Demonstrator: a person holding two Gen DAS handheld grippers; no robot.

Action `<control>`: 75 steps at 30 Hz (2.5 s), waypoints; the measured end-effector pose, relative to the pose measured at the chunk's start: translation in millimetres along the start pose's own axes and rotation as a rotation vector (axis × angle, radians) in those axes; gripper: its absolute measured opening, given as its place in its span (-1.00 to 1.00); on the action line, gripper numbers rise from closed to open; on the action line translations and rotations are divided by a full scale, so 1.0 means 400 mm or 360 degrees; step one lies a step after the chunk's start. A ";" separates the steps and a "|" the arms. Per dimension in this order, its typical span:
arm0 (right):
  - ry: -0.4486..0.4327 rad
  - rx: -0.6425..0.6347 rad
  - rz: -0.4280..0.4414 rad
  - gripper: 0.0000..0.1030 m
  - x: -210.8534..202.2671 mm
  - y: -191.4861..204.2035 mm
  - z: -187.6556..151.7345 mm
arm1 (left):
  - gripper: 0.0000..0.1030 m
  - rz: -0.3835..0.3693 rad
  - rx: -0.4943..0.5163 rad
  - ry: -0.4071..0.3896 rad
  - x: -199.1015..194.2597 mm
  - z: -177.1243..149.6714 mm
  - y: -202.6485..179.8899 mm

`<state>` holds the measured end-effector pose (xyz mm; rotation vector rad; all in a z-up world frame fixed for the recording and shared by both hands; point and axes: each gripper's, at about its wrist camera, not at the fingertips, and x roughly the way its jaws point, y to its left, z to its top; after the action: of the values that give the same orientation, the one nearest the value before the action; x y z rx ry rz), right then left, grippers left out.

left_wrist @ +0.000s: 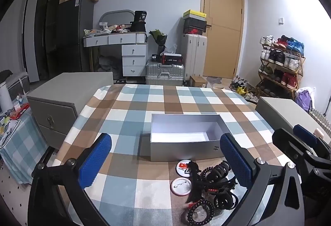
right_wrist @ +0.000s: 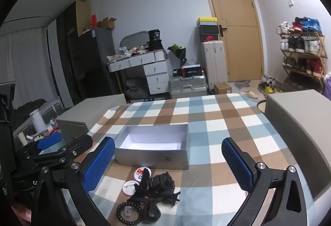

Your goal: Organize jewelry

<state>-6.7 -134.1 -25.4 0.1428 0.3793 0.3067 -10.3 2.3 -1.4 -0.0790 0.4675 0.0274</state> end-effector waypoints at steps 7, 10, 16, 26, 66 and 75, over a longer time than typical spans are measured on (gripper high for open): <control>-0.0023 0.0008 -0.0014 1.00 -0.003 -0.002 -0.003 | 0.98 0.0011 0.0013 0.0011 0.011 0.008 -0.007; -0.0031 0.0002 -0.0017 1.00 -0.007 -0.001 -0.001 | 0.98 0.0002 0.0003 0.0020 0.011 0.006 -0.005; -0.0038 -0.0017 -0.0014 1.00 -0.010 0.006 0.001 | 0.98 0.0002 0.0008 0.0021 0.005 0.006 -0.011; -0.0041 -0.0024 -0.0009 1.00 -0.005 0.011 0.000 | 0.98 -0.0001 -0.0004 0.0037 0.010 0.008 0.001; -0.0023 0.0008 -0.0008 1.00 -0.006 -0.002 -0.011 | 0.98 -0.0002 -0.0013 0.0070 0.020 -0.012 0.003; 0.0016 0.0022 0.0030 1.00 0.006 -0.011 -0.019 | 0.98 -0.0001 -0.0026 0.0099 0.029 -0.017 0.006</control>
<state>-6.3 -137.1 -34.1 0.1583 0.3905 0.3234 -3.2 4.0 -12.7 -0.0964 0.5296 0.0282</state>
